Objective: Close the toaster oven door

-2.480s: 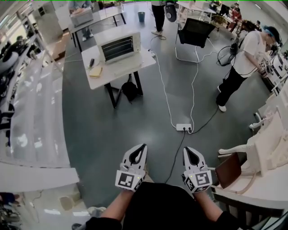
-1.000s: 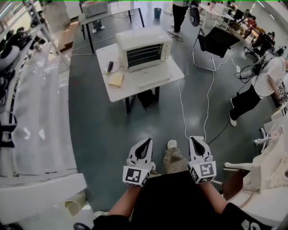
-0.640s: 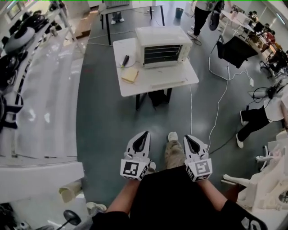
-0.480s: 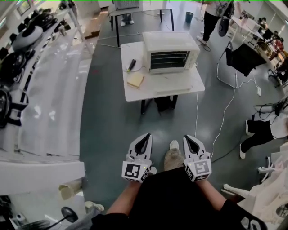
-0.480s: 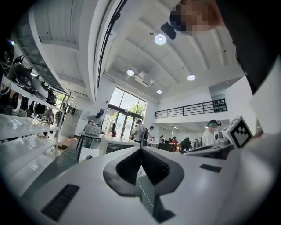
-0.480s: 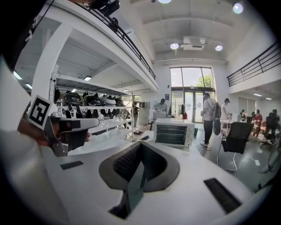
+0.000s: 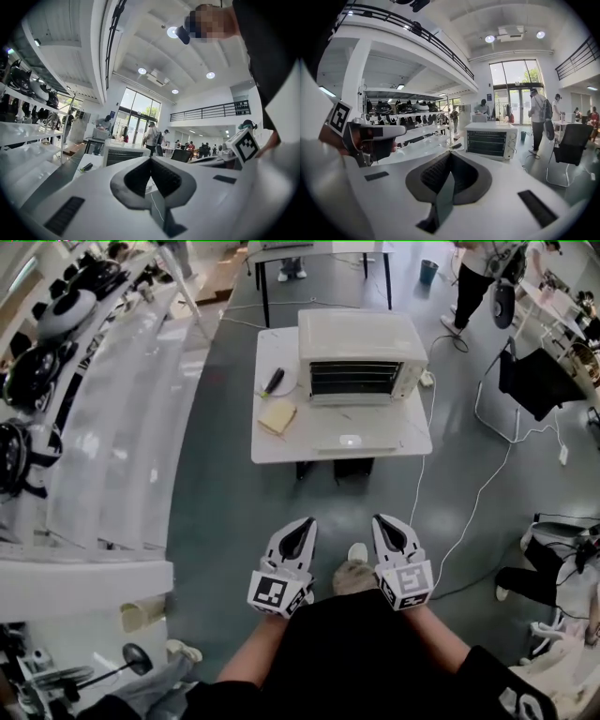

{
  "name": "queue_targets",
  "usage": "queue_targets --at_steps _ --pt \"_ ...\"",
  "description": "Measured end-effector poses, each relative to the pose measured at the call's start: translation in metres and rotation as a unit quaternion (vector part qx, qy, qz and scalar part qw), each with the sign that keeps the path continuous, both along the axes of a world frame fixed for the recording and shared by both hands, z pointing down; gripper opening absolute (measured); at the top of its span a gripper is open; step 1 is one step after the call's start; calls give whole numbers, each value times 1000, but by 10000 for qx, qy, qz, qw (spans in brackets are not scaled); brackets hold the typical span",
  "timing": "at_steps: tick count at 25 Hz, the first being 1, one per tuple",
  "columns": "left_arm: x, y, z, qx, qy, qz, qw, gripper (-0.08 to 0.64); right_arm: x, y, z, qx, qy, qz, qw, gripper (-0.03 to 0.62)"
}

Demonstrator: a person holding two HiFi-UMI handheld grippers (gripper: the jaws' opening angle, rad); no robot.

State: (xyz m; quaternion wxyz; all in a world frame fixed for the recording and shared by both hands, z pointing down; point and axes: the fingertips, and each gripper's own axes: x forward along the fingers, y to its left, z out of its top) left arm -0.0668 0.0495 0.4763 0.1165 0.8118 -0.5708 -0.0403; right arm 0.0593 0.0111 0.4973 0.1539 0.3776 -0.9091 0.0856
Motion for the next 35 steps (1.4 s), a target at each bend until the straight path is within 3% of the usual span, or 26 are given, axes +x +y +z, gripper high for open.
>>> queue_targets --at_steps 5,11,14,17,19,23,28,35 --pt "26 -41 13 -186 -29 -189 9996 18 30 -45 3 0 -29 -227 9997 21" --pt "40 -71 31 -331 -320 -658 9968 18 66 -95 14 -34 -174 -303 9994 21" --pt "45 -80 47 -565 -278 -715 9955 18 82 -112 21 -93 -177 -286 9994 21" --pt "42 -88 66 -818 49 -840 9931 18 90 -123 32 -118 -141 -277 9994 21" --pt "35 -93 77 -939 241 -887 9913 18 91 -130 37 -166 -152 -188 9996 21" --pt "22 -104 92 -1147 153 -852 9896 18 82 -130 33 -349 -290 -4 9990 21" --pt "9 -127 93 -1167 463 -842 9885 18 59 -129 41 -537 -88 -250 9982 21" --pt "-15 -158 121 -1380 172 -683 9879 18 40 -141 40 -405 177 -189 9988 21"
